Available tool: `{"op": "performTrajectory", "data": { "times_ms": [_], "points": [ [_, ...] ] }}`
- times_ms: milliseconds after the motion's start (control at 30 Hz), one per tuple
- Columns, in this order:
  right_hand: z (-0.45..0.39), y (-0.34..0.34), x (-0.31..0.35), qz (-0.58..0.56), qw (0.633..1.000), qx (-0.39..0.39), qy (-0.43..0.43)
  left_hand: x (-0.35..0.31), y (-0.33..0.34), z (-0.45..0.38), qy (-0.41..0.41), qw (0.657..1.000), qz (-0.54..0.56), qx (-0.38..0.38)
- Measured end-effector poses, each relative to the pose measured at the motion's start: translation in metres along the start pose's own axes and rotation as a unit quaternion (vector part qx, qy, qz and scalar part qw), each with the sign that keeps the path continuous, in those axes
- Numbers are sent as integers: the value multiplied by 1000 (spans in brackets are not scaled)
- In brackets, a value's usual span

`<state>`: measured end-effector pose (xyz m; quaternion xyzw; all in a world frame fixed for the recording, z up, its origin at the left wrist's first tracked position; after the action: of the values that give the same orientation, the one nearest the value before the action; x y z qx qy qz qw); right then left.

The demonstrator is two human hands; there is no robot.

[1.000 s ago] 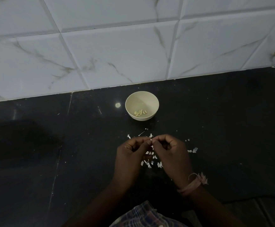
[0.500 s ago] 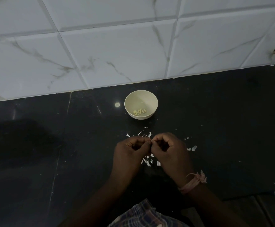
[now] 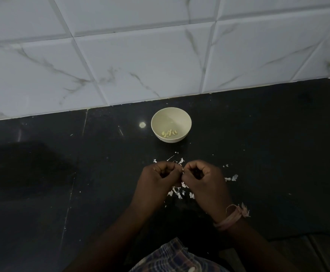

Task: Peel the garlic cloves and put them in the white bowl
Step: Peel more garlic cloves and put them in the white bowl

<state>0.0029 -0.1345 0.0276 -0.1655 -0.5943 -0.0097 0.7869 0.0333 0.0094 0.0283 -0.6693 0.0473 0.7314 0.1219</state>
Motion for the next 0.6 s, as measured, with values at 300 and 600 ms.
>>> {"op": "performTrajectory", "data": {
  "times_ms": [300,600],
  "points": [
    [-4,6,-4,16,999,-36,10,5,8,-1,-29,997,75,-12],
    [-9,9,-9,-80,995,-4,56,8,14,-4,-81,970,228,-27]
  ]
}}
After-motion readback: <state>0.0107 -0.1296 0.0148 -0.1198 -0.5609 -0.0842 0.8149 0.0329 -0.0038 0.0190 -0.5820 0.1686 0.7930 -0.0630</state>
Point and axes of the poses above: each hand's wrist, its own z-axis away from the middle knuckle, its own y-axis out of the palm, x = y × z, the point moved 2 cm from there along -z, towards the middle knuckle, and after that the axes turned 8 degrees about y, right-handed, at the moved point
